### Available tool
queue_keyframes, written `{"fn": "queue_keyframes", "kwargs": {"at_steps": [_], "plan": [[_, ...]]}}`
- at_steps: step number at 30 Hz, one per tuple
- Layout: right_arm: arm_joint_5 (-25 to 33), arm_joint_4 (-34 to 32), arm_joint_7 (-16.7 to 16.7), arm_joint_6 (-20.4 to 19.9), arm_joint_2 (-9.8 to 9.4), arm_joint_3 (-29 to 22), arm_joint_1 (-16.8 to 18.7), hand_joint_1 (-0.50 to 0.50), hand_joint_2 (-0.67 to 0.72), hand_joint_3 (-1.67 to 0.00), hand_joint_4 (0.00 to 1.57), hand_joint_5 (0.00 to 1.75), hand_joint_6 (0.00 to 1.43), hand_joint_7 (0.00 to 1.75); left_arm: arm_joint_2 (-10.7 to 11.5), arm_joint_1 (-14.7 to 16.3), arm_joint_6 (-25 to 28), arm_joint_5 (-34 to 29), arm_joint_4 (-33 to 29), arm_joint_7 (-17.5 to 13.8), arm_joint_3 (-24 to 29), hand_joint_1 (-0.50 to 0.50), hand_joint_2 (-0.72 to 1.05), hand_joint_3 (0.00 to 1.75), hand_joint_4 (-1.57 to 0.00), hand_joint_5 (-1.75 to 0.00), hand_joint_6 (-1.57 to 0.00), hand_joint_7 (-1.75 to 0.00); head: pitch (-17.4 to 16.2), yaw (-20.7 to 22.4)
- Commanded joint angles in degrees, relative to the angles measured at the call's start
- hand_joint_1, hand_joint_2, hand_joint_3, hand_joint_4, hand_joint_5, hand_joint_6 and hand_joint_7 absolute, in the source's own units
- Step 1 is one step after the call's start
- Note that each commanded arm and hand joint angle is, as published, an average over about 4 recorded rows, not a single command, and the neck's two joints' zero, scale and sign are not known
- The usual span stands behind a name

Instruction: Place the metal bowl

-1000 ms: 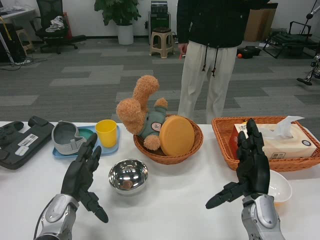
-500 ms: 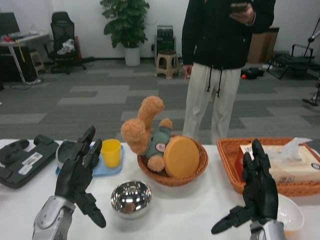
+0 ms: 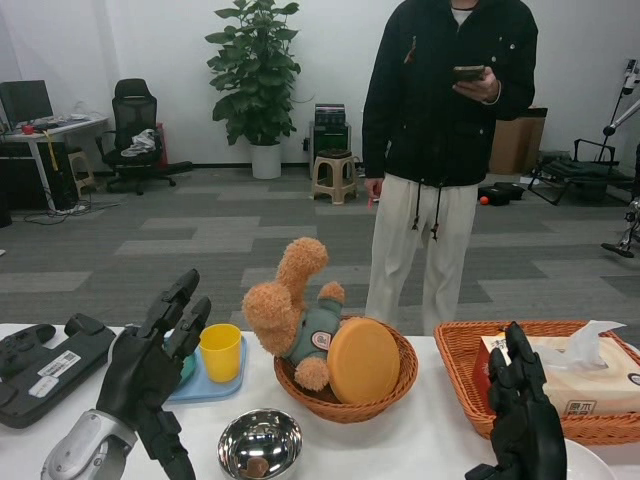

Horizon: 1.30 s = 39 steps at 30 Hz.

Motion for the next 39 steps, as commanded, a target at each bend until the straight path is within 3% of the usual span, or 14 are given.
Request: {"fn": "queue_keyframes", "kwargs": {"at_steps": [1,8,15,25,29,39], "plan": [[0.0,-1.2,-0.3,-0.5,-0.56,-0.4,-1.1,-0.46,0.6,0.0,0.14,0.0,0.0,0.07,0.9,-0.1,1.0,0.5,-1.4,-0.6,1.5,-0.48,-0.64,0.09,0.0,0.0,0.0,-0.09,-0.2,-0.2],[-0.2,-2.0,-0.3,-0.5,-0.86,-0.5,-1.1,-0.46,0.6,0.0,0.11,0.0,0.0,0.07,1.1,0.2,3.1,1.2,-3.1,-1.1,2.5,-0.49,-0.64,0.09,0.0,0.0,0.0,-0.14,-1.4,-0.3],[-0.3,-2.3,-0.3,-0.5,-1.1,-0.5,-1.1,-0.46,0.6,0.0,0.11,0.0,0.0,0.07,1.1,0.4,3.3,1.2,-3.2,-1.1,2.9,-0.49,-0.57,0.09,0.0,0.0,0.0,-0.07,-2.3,-0.3],[-0.3,-2.2,-0.3,-0.5,-1.1,-0.6,-1.2,-0.46,0.6,0.0,0.11,0.0,0.0,0.07,1.1,0.0,3.5,1.0,-3.2,-1.1,2.8,-0.49,-0.64,0.09,0.0,0.0,0.0,-0.1,-2.8,-0.2],[-0.3,-2.1,-0.3,-0.5,-1.1,-0.6,-1.4,-0.46,0.6,0.0,0.11,0.0,0.0,0.07,1.0,-0.2,3.5,1.0,-3.1,-1.1,2.5,-0.5,-0.55,0.09,0.0,0.0,0.0,-0.07,-3.1,-0.5],[-0.3,-2.2,-0.3,-0.5,-1.37,-0.7,-1.4,-0.46,0.6,0.0,0.11,0.0,0.0,0.07,0.5,-0.2,3.6,1.0,-3.2,-1.1,2.2,-0.5,-0.55,0.09,0.0,0.0,0.0,-0.12,-3.5,-0.3]]}}
